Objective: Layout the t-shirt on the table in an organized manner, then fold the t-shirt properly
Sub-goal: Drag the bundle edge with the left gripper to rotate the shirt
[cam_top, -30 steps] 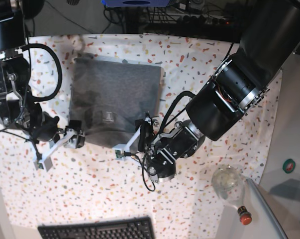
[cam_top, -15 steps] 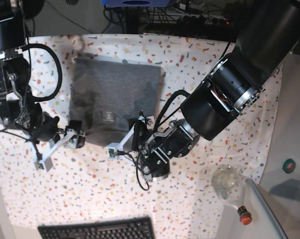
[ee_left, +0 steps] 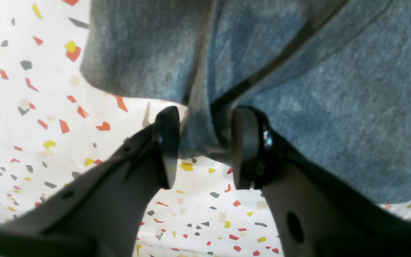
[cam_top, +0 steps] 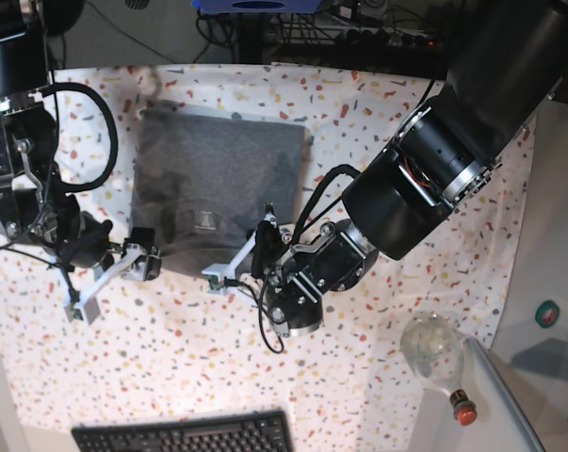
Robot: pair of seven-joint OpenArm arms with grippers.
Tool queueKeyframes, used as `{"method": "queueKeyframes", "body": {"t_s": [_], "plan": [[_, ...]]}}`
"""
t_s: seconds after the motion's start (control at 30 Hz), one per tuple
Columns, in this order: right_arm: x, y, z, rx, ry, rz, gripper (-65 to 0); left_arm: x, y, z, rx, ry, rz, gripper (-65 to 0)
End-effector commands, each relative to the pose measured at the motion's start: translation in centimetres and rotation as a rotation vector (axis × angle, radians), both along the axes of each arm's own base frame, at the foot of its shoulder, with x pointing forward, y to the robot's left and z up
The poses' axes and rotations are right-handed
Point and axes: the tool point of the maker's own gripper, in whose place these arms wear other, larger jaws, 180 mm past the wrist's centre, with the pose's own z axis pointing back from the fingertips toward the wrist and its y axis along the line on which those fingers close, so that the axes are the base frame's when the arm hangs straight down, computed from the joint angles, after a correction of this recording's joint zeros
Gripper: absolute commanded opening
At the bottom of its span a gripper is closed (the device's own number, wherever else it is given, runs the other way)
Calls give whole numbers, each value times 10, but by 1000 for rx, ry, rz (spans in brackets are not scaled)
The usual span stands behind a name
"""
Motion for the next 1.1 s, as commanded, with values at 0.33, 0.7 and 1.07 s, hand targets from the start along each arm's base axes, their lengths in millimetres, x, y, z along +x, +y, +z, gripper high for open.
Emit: {"method": "queueKeyframes", "body": {"t_s": [0.33, 0.7, 1.07], "plan": [[10, -5, 14, 1, -54, -9, -197, 15, -8, 16, -17, -43, -11, -650], [11, -5, 15, 1, -57, -9, -197, 25, -37, 47, -83, -126, -74, -650], [17, -13, 30, 8, -100, -36, -194, 34, -48, 65, -106, -169, -99, -650]]}}
